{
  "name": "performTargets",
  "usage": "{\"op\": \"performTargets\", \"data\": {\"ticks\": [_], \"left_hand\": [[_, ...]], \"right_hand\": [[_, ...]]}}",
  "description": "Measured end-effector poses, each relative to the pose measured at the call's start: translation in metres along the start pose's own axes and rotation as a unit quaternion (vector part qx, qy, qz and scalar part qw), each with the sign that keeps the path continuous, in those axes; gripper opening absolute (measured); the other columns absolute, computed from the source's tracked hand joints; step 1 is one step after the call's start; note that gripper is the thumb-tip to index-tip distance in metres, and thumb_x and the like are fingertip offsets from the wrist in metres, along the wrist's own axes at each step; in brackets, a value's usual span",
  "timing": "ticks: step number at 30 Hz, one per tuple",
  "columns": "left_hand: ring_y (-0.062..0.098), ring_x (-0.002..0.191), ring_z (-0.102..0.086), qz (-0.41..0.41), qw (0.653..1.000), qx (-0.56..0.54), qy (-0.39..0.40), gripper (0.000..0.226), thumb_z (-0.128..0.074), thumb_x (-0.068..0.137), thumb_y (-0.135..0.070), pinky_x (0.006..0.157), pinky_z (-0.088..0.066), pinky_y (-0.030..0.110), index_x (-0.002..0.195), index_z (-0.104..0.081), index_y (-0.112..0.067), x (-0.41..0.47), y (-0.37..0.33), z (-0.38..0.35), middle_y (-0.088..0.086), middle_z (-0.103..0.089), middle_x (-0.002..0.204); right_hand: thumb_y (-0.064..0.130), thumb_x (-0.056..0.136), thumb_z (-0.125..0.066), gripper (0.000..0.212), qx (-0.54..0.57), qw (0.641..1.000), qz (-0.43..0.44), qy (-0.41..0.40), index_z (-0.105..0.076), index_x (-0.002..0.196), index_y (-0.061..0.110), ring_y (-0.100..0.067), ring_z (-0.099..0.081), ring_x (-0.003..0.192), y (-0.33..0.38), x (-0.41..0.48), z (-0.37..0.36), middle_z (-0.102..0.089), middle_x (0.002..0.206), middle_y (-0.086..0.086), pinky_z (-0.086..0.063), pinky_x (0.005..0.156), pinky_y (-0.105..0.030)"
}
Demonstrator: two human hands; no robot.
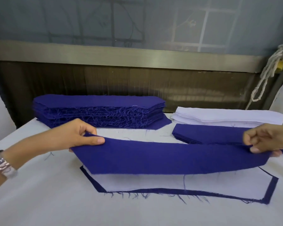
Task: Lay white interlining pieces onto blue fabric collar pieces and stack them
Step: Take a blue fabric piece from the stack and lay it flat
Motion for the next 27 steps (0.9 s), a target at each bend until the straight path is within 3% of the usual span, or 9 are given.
{"op": "performTargets", "data": {"ticks": [2,3,5,7,11,16,19,24,27], "left_hand": [[0.044,0.074,-0.066,0.001,1.0,0.004,0.01,0.059,-0.069,0.067,-0.076,0.067,-0.053,0.052,0.082,-0.076,-0.019,-0.003,0.001,-0.01,0.017,-0.074,0.084],[0.039,0.071,-0.066,0.001,1.0,-0.001,0.015,0.051,-0.068,0.073,-0.069,0.064,-0.053,0.048,0.081,-0.076,-0.02,-0.004,0.001,-0.013,0.014,-0.074,0.083],[0.012,0.058,-0.062,0.009,1.0,-0.004,0.022,0.034,-0.066,0.074,-0.056,0.054,-0.048,0.025,0.077,-0.076,-0.024,-0.005,0.003,-0.016,0.005,-0.073,0.077],[0.003,0.051,-0.055,0.021,1.0,0.008,0.021,0.026,-0.066,0.075,-0.051,0.05,-0.04,0.013,0.075,-0.076,-0.027,-0.006,0.006,-0.019,-0.001,-0.071,0.068],[0.005,0.045,-0.04,0.026,0.998,0.06,-0.009,0.03,-0.065,0.07,-0.061,0.046,-0.03,0.012,0.067,-0.07,-0.031,-0.003,0.018,-0.022,-0.005,-0.048,0.048],[0.008,0.043,-0.036,0.019,0.993,0.109,-0.041,0.044,-0.062,0.066,-0.071,0.045,-0.032,0.013,0.053,-0.054,-0.03,-0.002,0.025,-0.027,-0.006,-0.033,0.046],[0.008,0.044,-0.032,0.019,0.991,0.12,-0.059,0.051,-0.062,0.065,-0.073,0.045,-0.03,0.013,0.052,-0.044,-0.027,-0.003,0.027,-0.025,-0.004,-0.029,0.047],[0.009,0.046,-0.032,0.02,0.987,0.143,-0.071,0.052,-0.058,0.061,-0.077,0.046,-0.031,0.015,0.055,-0.046,-0.027,-0.003,0.028,-0.028,-0.004,-0.03,0.047],[0.01,0.046,-0.031,0.016,0.983,0.166,-0.079,0.052,-0.056,0.061,-0.077,0.052,-0.033,0.022,0.06,-0.051,-0.024,-0.004,0.027,-0.028,-0.004,-0.032,0.046]], "right_hand": [[0.005,0.095,-0.07,0.013,0.021,0.997,0.015,0.077,-0.06,0.101,0.01,-0.015,-0.052,0.044,-0.004,0.004,-0.007,-0.054,0.07,-0.008,-0.041,0.044,-0.017],[0.002,0.096,-0.067,0.013,0.033,0.994,0.018,0.103,-0.059,0.104,0.01,-0.015,-0.054,0.046,-0.006,0.007,-0.011,-0.054,0.071,-0.007,-0.043,0.045,-0.017],[0.0,0.097,-0.065,0.017,0.031,0.991,0.019,0.126,-0.058,0.111,0.007,-0.015,-0.057,0.048,-0.011,0.015,-0.017,-0.055,0.074,-0.007,-0.044,0.047,-0.019],[0.005,0.097,-0.067,0.021,-0.003,0.991,0.013,0.133,-0.058,0.116,0.003,-0.016,-0.058,0.05,-0.016,0.021,-0.022,-0.057,0.075,-0.009,-0.045,0.049,-0.02],[0.012,0.098,-0.068,0.024,-0.043,0.988,-0.009,0.147,-0.061,0.117,0.0,-0.015,-0.06,0.054,-0.021,0.031,-0.032,-0.063,0.081,-0.011,-0.047,0.051,-0.02],[0.014,0.098,-0.068,0.019,-0.04,0.99,-0.016,0.137,-0.063,0.113,0.003,-0.013,-0.06,0.055,-0.025,0.035,-0.042,-0.066,0.082,-0.011,-0.047,0.051,-0.021],[0.017,0.097,-0.069,0.019,-0.041,0.991,-0.02,0.127,-0.065,0.111,0.005,-0.013,-0.06,0.055,-0.028,0.039,-0.047,-0.068,0.082,-0.011,-0.048,0.051,-0.02],[0.021,0.097,-0.07,0.02,-0.049,0.993,-0.021,0.11,-0.066,0.111,0.007,-0.012,-0.061,0.057,-0.022,0.035,-0.048,-0.071,0.084,-0.008,-0.049,0.054,-0.02],[0.024,0.095,-0.073,0.021,-0.059,0.992,-0.022,0.107,-0.067,0.108,0.009,-0.011,-0.061,0.059,-0.016,0.028,-0.045,-0.071,0.085,-0.006,-0.05,0.057,-0.021]]}}
Point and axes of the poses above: each hand's wrist, its own x-axis towards the middle knuckle, its own z-axis out of the back of the hand, y = z × x, the point moved 6 cm from there along x, towards the middle knuckle
